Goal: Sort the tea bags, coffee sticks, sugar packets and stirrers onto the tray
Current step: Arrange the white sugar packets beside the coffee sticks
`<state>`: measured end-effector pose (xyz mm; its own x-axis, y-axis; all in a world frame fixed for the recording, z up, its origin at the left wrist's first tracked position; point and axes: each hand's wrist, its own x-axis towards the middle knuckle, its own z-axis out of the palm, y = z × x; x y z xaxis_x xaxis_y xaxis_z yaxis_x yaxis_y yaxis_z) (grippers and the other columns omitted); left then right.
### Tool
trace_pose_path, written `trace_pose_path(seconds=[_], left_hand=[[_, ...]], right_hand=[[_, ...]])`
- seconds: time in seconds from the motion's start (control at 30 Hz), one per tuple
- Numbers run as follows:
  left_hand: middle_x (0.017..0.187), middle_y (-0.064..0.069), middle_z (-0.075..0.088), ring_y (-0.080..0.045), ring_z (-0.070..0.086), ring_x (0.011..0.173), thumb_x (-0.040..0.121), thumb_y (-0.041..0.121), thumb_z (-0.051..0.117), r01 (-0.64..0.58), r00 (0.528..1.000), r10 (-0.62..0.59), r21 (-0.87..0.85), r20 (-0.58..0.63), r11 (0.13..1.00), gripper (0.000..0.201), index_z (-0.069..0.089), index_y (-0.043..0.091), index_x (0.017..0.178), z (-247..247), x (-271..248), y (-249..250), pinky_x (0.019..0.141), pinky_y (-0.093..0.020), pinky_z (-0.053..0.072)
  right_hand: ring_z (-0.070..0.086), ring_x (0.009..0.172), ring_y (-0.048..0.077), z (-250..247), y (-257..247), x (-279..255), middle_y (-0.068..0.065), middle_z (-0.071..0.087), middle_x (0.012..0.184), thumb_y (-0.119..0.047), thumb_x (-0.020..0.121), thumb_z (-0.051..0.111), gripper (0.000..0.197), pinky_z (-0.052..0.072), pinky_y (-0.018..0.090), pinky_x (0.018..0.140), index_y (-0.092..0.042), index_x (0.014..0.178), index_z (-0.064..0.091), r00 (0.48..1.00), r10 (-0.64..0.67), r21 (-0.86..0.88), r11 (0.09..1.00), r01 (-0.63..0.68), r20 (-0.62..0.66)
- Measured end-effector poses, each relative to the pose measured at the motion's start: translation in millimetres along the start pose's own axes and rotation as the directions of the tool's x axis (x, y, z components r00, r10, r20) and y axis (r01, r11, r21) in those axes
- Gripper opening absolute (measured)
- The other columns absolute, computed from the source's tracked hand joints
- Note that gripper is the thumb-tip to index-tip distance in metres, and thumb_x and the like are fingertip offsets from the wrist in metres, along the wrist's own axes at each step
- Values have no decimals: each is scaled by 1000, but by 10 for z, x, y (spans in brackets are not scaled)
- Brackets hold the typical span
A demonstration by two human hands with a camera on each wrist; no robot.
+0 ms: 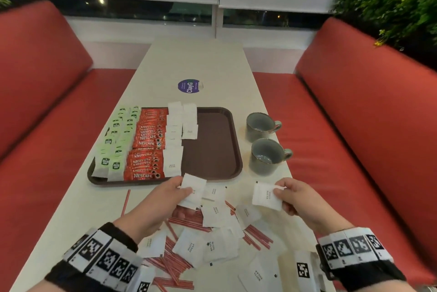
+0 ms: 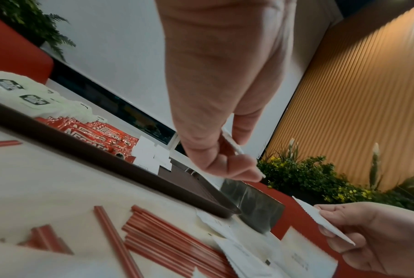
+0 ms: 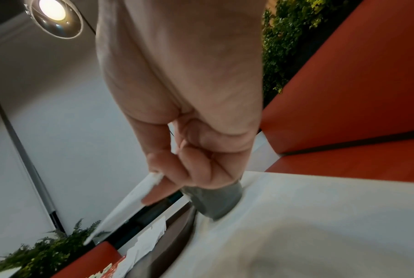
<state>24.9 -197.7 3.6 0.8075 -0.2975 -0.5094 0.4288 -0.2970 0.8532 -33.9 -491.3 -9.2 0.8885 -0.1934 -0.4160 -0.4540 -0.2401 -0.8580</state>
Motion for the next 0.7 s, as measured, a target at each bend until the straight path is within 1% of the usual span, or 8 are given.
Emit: trace_pose_path(seconds=[0.03,0.1,0.23,0.37,0.5,0.53,0.6,0.7], left_hand=[[98,-9,73,-27,71,79,99,17,46,1,1000,-1,-6,-1,1000,16,58,14,110,-22,5,4,73,-41,55],[97,-11,71,-22,68,71,99,17,46,-7,1000,7,-19,-13,1000,17,57,11,110,-68,16,10,55,-30,46],[99,-14,69,-24,64,73,99,15,46,-29,999,26,-78,-32,997,15,58,11,108,-204,50,11,52,-27,42],[101,-10,70,-21,66,71,98,14,47,-57,996,48,-125,-78,991,18,59,18,111,-426,120,-1,52,-25,44],[96,-6,71,-18,66,67,98,13,48,-82,988,59,-161,-145,983,20,61,20,111,-678,238,1,53,-26,44],[95,-6,71,-18,65,66,98,13,49,-89,984,59,-178,-166,980,19,61,19,111,-737,266,-1,52,-26,44],[94,-7,71,-18,64,66,97,13,49,-92,979,50,-209,-197,974,19,60,19,112,-844,314,-13,52,-27,44],[89,-8,73,-18,63,65,97,13,49,-87,978,36,-243,-207,966,19,60,18,111,-968,383,-42,52,-27,44]], right_hand=[[42,47,10,30,-22,-1,4,52,59,-8,95,53,10,31,22,47,-3,90,60,1000,-2,26,1000,2,5],[48,49,12,121,-78,11,9,55,67,-12,98,48,13,32,23,48,-6,92,57,1000,18,76,997,-19,17],[64,58,27,384,-284,116,17,71,90,-19,104,35,18,43,28,47,-9,107,50,994,66,177,981,-79,82],[61,57,22,669,-616,402,20,67,83,-4,98,45,10,50,31,54,-6,107,49,999,-23,246,969,15,31],[48,53,12,876,-984,906,2,63,65,-7,91,60,2,40,25,53,-7,90,58,989,-144,77,987,143,14],[45,52,11,931,-1085,1058,-1,59,61,-9,91,61,7,36,23,52,-9,84,59,986,-168,41,985,167,16],[41,51,11,1059,-1257,1388,3,54,62,-7,90,59,12,32,22,48,-10,79,58,981,-191,-18,981,191,15],[43,48,11,1269,-1411,1850,7,55,63,-3,89,55,10,34,20,44,-8,81,60,980,-193,-202,959,199,50]])
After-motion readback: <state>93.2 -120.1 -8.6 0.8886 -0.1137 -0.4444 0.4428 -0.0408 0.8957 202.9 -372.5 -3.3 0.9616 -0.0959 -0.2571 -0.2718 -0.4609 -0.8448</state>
